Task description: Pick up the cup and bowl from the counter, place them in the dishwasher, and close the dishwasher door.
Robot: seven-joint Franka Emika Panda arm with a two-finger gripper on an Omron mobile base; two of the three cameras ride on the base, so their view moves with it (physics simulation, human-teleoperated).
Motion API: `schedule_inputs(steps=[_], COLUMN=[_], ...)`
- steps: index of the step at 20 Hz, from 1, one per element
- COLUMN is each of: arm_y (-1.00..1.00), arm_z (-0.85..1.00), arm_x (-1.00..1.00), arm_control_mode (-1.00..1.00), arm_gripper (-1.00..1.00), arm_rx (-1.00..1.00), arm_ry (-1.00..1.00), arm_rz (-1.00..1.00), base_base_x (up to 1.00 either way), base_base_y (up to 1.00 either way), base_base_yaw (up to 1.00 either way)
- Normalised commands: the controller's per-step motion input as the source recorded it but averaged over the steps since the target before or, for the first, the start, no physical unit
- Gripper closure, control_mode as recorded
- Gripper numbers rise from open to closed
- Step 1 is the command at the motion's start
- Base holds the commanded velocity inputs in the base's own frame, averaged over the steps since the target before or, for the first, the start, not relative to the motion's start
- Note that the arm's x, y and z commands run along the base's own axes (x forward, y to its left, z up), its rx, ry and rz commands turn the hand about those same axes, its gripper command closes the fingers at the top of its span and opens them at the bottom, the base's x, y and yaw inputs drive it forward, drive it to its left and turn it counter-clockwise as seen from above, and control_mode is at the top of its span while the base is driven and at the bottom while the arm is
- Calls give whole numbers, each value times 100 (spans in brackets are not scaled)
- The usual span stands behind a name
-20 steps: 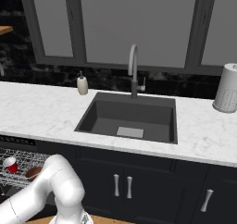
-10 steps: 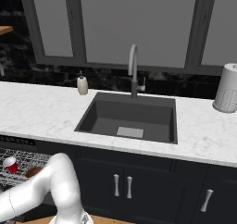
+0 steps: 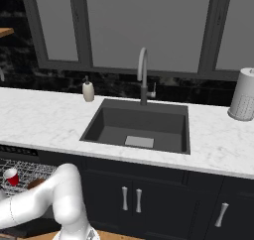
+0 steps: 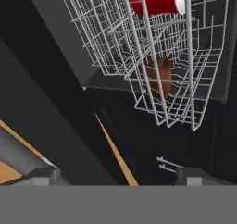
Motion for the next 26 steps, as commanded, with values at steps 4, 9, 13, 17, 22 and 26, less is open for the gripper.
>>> schedule_inputs(steps=[4, 9, 13, 17, 22, 26], arm_y=[67, 29, 58, 74, 92, 63], arm_z=[-91, -72, -100, -100, -78, -61], arm_x=[-5, -1, 0, -4, -69, -66], arm_control_mode=[-100, -100, -100, -100, -100, -100], arm_gripper=[-100, -100, -100, -100, -100, -100], arm_rx=[18, 11, 0, 0, 0, 0], arm_ry=[-45, -16, 0, 0, -2, 0], arm_rz=[7, 0, 0, 0, 0, 0], base_base_x=[0, 0, 0, 0, 0, 0], base_base_y=[0, 0, 0, 0, 0, 0], base_base_yaw=[0, 0, 0, 0, 0, 0])
